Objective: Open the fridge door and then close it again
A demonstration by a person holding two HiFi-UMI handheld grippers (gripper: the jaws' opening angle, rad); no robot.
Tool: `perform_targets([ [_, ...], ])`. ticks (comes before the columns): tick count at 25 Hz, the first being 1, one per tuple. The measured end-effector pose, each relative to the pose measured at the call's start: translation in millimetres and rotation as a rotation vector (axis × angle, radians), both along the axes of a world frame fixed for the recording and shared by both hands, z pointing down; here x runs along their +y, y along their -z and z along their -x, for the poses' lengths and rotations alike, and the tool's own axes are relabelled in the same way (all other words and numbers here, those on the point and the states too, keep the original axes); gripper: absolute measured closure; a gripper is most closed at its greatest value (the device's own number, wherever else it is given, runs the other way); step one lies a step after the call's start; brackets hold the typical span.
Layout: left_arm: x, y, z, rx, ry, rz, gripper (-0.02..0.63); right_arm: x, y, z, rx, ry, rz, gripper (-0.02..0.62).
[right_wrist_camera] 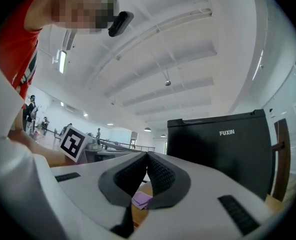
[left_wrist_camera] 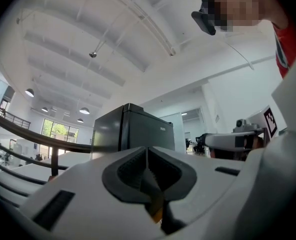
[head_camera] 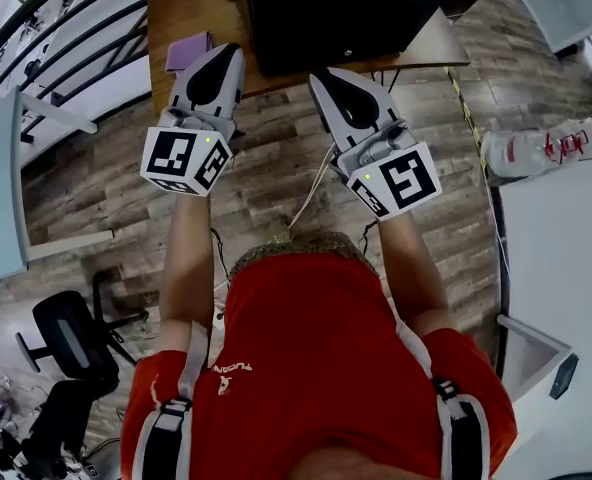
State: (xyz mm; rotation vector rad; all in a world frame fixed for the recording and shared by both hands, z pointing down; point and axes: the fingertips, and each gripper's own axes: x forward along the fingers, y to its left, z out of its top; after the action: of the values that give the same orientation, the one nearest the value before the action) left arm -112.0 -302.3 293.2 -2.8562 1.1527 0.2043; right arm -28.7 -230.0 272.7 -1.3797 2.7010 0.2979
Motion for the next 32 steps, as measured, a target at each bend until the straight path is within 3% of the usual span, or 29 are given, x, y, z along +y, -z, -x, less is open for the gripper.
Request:
perform_targets([
  [5, -31.2, -3.6, -4.5, -0.008, -0.014, 0.005, 0.584, -22.0, -7.5, -4.7, 0.006, -0.021, 0.017, 0.569],
  [20, -102.2, -17.5, -43.2, -0.074, -0.039, 0.031, 0.448, -69.0, -6.6, -33.2, 0.023, -0.019, 0.020, 0.569],
  [32, -121.3, -27.1, -50.2, -0.066, -0.062, 0.049, 0.437, -82.1, -18.4, -44.9, 0.033, -0.031, 0.048, 0.569],
])
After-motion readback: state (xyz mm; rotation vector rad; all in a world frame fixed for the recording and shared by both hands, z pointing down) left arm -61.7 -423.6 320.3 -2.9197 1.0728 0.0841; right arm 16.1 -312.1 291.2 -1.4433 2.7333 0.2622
